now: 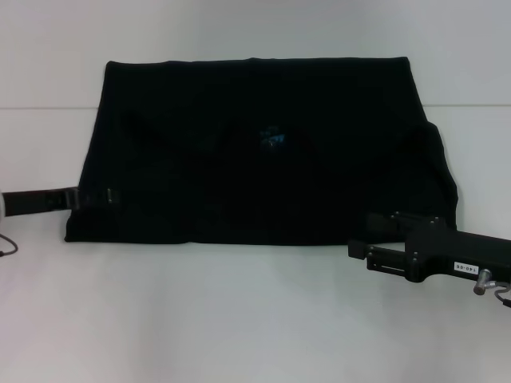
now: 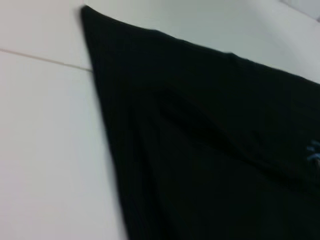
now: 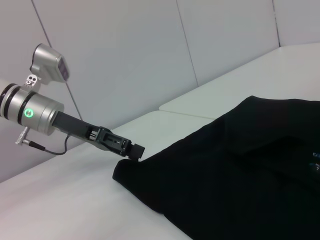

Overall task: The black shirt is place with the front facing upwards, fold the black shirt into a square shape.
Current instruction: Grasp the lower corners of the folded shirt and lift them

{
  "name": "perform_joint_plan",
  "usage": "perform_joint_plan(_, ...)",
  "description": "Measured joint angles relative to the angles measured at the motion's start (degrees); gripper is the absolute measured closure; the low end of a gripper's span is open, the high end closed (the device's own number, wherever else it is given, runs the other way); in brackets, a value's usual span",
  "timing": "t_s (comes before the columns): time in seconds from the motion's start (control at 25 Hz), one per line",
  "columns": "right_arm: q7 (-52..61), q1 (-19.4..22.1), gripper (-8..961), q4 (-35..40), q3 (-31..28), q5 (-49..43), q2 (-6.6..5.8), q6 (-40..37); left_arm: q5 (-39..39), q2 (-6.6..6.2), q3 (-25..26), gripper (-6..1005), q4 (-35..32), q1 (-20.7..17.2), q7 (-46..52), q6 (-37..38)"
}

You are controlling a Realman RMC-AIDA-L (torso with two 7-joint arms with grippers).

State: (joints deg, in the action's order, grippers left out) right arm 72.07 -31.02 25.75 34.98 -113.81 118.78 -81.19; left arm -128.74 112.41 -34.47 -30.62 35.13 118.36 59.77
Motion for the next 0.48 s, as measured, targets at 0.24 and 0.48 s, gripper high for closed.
perform_joint_plan(0.24, 0.3, 0.0, 225, 0.0, 0.0, 0.0, 0.03, 0.0, -0.3, -0.86, 0.6, 121, -0.2, -0.8, 1.3, 0.5)
perform_joint_plan(0.48, 0.4, 0.0, 224, 0.0, 0.0, 0.0, 0.04, 0.0, -0.4, -0.75, 0.0, 123, -0.1, -1.2, 1.3, 0.8)
